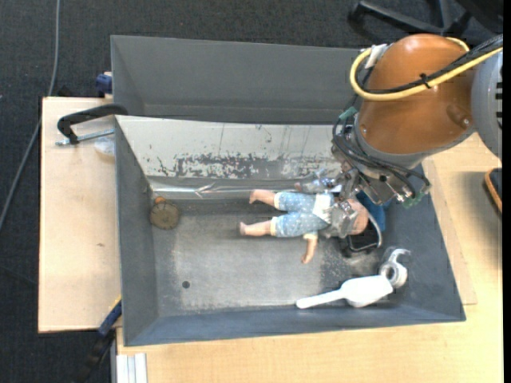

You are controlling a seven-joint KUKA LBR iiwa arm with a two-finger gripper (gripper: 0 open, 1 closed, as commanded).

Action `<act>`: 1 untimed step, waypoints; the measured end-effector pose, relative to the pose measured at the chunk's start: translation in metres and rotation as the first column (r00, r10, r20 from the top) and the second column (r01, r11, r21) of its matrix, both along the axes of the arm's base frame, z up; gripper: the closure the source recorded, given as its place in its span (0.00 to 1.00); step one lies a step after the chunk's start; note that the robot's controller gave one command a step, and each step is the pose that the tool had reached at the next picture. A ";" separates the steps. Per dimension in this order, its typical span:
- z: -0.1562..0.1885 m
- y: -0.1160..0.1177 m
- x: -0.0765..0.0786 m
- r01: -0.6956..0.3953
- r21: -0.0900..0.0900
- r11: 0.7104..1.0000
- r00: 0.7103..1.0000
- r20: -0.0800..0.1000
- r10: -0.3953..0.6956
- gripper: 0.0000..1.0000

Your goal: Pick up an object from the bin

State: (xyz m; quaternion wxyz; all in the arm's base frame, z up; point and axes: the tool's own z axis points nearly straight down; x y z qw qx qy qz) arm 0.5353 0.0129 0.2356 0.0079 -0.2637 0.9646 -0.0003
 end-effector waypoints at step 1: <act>-0.001 0.000 -0.001 0.000 0.001 1.000 1.000 -0.003 0.000 1.00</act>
Offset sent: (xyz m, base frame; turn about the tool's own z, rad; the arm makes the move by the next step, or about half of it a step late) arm -0.0414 0.0119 0.0543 -0.0802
